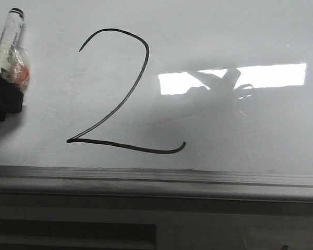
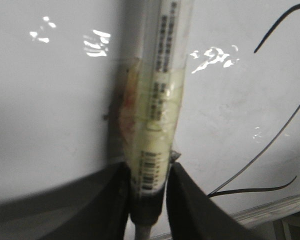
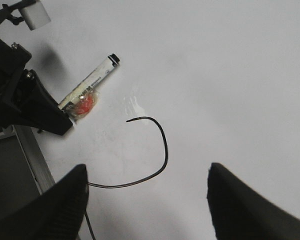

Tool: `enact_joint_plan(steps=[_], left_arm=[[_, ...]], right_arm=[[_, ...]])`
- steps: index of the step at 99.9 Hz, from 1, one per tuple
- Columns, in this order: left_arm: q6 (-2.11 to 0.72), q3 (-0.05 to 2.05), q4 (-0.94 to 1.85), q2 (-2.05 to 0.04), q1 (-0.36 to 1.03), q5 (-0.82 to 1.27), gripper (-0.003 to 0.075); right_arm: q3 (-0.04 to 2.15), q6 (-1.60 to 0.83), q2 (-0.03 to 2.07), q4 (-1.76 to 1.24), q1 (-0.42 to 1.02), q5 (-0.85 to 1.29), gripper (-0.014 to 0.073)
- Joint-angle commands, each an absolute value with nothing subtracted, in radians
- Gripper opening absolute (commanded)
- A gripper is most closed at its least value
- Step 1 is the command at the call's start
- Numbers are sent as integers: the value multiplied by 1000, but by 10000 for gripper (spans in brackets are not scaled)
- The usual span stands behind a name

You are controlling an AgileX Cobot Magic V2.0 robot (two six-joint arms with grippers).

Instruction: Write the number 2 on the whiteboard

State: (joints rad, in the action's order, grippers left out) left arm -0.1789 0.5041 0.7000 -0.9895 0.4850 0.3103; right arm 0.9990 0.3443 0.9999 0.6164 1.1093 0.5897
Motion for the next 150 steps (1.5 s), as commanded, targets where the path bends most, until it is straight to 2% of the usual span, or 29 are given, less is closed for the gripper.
enact_joint_plan(steps=[1,6,11,35,44,51,62,64,82,102,116,129,150], left_arm=[[-174,535,712,-983,481,243,356],[-174,535,712,-983,481,245,408],[-174,535,712,-983,481,249,428],[-174,537,712,-951,481,300,426],[-174,537,710,-915,481,338,368],[-174,537,692,-874,481,345,244],[-174,537,631,-784,481,334,-22],[-174,537,623,-771,481,334,-15],[-174,537,601,-593,481,326,-19],[-174,495,473,-371,481,265,-19],[-174,428,352,-235,481,253,-19],[-174,364,348,-154,481,237,-19],[-174,344,353,-127,481,223,-19]], right_arm=[[1032,352,982,652,1103,529,440],[1032,352,982,652,1103,529,440],[1032,352,982,652,1103,529,440],[1032,352,980,652,1103,541,440],[1032,352,965,652,1103,594,426],[1032,355,940,650,1103,655,311],[1032,405,884,648,1103,736,-20],[1029,409,867,646,1103,747,-80],[969,416,676,643,1103,712,-71],[745,414,390,727,1103,532,-71],[612,433,210,727,1103,593,-71],[526,440,79,725,1103,637,-71],[480,440,0,712,1103,637,-71]])
